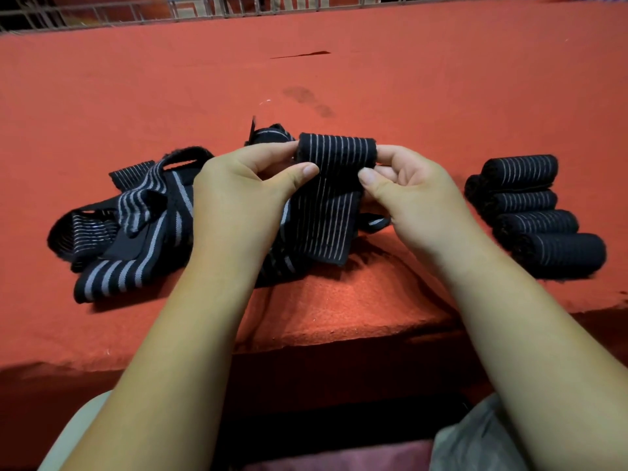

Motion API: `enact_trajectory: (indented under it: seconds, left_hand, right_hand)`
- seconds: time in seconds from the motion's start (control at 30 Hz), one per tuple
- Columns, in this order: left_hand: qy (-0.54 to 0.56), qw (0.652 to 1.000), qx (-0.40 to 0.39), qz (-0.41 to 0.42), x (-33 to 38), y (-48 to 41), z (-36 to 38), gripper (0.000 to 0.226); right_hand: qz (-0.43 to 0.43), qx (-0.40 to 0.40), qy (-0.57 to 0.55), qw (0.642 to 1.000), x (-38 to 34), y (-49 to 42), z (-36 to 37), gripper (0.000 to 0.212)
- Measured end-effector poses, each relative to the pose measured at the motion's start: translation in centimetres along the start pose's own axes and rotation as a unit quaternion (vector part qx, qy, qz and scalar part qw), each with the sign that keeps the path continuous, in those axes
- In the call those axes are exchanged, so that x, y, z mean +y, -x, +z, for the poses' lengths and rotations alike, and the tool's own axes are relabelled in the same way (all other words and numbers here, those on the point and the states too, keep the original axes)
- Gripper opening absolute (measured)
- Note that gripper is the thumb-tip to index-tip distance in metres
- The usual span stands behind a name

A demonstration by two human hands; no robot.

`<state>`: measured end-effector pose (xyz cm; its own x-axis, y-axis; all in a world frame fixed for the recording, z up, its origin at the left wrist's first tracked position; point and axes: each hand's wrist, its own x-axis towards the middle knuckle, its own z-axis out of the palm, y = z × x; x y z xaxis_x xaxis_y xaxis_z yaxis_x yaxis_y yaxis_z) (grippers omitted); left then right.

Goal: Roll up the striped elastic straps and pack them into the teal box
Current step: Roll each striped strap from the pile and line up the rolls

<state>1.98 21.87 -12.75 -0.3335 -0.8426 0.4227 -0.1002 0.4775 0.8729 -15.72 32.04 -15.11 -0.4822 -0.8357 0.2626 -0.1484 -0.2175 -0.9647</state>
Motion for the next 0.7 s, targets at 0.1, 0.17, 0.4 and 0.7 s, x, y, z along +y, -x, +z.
enact_trajectory:
  seconds: [0.1,0.17,0.4,0.7]
  left_hand:
    - [-0.011,1.000,0.000,-0.005,0.0,0.0,0.1,0.033]
    - [-0.006,1.000,-0.004,-0.011,-0.2,-0.1,0.0,0.031]
    - [0.002,0.998,-0.056,-0.019,-0.3,-0.4,-0.3,0.039]
    - [0.039,0.995,-0.092,-0.005,-1.2,-0.8,-0.5,0.017]
  right_hand:
    - [0.008,0.003,-0.017,1.000,-0.1,0.0,-0.2,0.029]
    - [0.012,0.003,-0.029,1.000,-0.1,0.0,-0.4,0.028]
    - [0.004,-0.020,-0.052,0.998,0.1,-0.2,-0.8,0.030]
    - [-0.019,-0.036,-0.017,0.999,-0.2,-0.2,-1.1,0.035]
